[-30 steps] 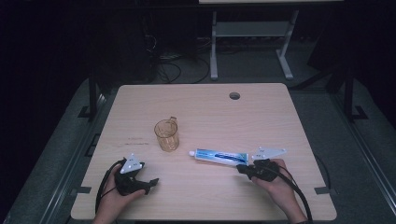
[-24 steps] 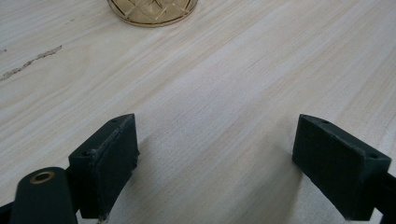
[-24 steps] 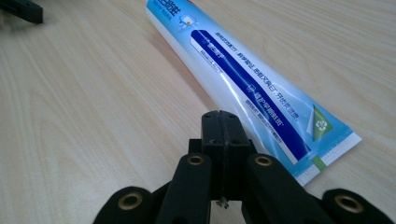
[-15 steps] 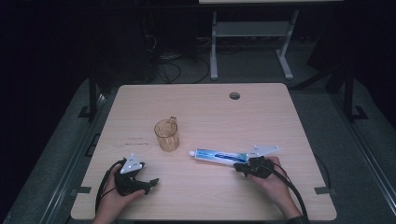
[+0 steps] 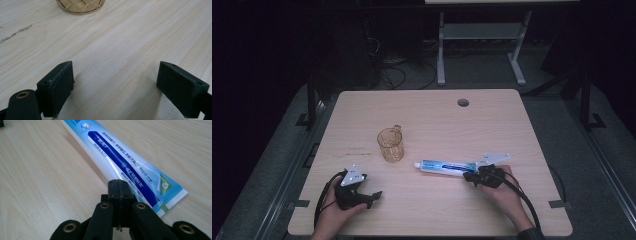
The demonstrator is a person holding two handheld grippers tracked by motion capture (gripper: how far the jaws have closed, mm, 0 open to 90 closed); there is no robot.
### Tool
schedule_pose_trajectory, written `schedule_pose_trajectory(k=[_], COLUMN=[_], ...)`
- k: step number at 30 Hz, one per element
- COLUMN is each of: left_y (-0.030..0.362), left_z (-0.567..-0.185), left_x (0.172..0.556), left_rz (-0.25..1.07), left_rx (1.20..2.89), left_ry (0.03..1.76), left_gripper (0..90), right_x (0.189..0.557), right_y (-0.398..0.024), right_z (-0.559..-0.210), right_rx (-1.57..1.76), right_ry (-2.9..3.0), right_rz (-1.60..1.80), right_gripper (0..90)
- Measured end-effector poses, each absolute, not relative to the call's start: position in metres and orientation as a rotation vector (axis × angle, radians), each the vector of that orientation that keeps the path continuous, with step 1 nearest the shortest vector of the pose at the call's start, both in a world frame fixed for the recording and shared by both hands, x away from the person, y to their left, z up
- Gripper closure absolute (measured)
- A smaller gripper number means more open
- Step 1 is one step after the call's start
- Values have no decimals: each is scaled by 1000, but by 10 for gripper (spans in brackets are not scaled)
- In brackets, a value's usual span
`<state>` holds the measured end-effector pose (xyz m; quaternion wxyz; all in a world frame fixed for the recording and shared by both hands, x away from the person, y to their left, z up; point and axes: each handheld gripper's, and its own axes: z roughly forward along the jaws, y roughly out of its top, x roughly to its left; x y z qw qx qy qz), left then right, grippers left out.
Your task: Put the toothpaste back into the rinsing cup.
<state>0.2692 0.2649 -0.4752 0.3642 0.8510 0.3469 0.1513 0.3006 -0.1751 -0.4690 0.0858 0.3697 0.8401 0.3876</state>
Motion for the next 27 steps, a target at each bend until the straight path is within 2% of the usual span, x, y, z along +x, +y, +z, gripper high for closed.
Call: schedule_pose_trajectory(k=[27], left_y=[265], left_z=[-475], left_x=[269], left_rz=[383], left_rx=[2192], left_ry=[887], left_gripper=[135], right_x=[338], right_y=[-164], right_z=[-467], right_rx=[1140], right_ry=[2447], right_rz=[1141], right_gripper=[899])
